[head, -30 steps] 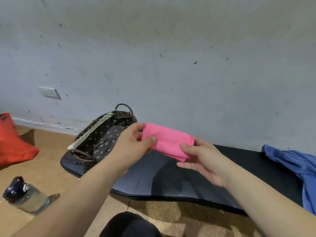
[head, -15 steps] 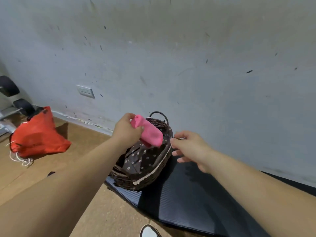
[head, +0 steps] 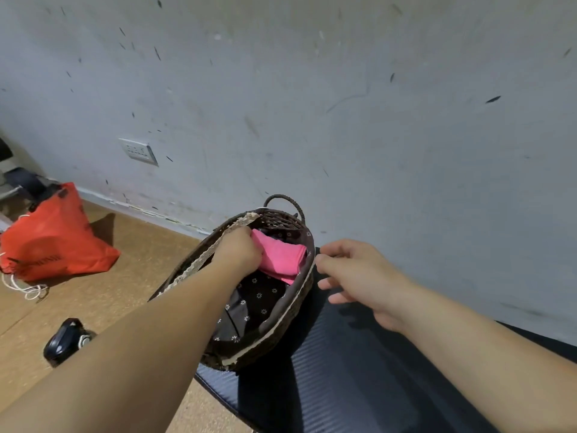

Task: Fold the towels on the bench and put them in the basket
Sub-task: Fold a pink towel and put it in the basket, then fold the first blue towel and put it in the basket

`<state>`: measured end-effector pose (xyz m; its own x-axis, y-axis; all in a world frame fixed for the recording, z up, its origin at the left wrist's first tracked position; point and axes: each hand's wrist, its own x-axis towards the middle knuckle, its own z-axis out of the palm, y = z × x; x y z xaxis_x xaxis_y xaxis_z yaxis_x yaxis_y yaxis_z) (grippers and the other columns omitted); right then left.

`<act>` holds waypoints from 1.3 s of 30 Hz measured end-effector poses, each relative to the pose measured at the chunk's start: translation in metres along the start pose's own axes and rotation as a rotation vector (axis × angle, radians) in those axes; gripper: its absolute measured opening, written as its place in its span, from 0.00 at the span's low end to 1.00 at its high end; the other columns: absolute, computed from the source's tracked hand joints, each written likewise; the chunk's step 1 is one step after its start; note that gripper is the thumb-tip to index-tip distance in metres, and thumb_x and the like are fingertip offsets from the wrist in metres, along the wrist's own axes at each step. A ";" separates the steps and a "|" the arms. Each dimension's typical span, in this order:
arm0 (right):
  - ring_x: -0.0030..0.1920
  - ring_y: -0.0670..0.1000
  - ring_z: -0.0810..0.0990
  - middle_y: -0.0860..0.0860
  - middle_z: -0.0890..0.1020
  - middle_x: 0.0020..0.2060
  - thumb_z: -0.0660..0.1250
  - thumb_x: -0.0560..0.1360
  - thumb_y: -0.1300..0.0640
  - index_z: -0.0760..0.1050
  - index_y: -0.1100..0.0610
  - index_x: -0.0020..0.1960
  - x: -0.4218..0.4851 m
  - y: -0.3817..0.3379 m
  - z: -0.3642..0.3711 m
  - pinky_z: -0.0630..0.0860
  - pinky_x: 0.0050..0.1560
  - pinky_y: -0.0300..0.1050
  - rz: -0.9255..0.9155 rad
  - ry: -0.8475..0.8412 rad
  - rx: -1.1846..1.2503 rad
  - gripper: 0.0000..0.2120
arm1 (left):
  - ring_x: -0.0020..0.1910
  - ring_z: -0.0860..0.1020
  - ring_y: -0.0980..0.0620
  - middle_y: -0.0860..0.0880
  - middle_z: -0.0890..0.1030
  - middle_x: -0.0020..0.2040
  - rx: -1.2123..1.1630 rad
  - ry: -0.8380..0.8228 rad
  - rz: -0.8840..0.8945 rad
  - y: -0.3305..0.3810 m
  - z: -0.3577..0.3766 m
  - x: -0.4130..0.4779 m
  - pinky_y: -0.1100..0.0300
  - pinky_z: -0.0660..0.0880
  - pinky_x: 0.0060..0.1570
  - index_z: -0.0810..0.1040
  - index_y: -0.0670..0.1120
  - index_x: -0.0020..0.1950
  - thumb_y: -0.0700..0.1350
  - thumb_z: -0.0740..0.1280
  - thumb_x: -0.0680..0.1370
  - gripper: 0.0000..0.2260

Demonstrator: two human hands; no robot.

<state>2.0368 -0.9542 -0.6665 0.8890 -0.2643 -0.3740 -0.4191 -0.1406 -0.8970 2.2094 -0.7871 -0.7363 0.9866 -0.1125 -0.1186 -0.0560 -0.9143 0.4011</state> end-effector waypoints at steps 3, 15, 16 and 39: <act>0.51 0.49 0.85 0.50 0.83 0.54 0.66 0.81 0.52 0.78 0.51 0.60 0.001 0.002 -0.001 0.83 0.46 0.45 0.002 -0.003 0.004 0.10 | 0.60 0.74 0.39 0.42 0.75 0.60 0.163 0.140 0.114 0.002 0.001 -0.003 0.47 0.74 0.48 0.75 0.45 0.62 0.45 0.63 0.78 0.13; 0.50 0.48 0.85 0.48 0.82 0.55 0.66 0.81 0.52 0.78 0.50 0.60 -0.019 0.012 -0.014 0.85 0.52 0.49 0.057 0.038 0.009 0.09 | 0.71 0.64 0.38 0.42 0.65 0.71 0.293 -0.234 0.254 0.007 0.022 -0.029 0.38 0.72 0.66 0.67 0.50 0.71 0.58 0.59 0.82 0.21; 0.50 0.48 0.85 0.48 0.82 0.55 0.66 0.81 0.52 0.78 0.50 0.60 -0.024 0.011 -0.018 0.85 0.51 0.48 0.055 0.048 0.008 0.09 | 0.68 0.68 0.40 0.44 0.69 0.69 0.269 -0.224 0.263 0.007 0.016 -0.031 0.40 0.74 0.64 0.72 0.50 0.68 0.56 0.60 0.81 0.18; 0.44 0.49 0.84 0.49 0.85 0.44 0.67 0.79 0.44 0.81 0.54 0.49 -0.242 0.169 -0.274 0.80 0.46 0.46 0.219 0.434 -0.056 0.14 | 0.40 0.83 0.57 0.55 0.84 0.38 -0.375 -0.479 0.794 0.268 0.100 -0.335 0.62 0.81 0.48 0.84 0.53 0.53 0.44 0.68 0.80 0.07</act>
<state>1.7007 -1.1752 -0.6629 0.6249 -0.6650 -0.4090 -0.6076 -0.0853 -0.7897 1.8489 -1.0333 -0.6802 0.5136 -0.8579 -0.0120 -0.5388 -0.3334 0.7736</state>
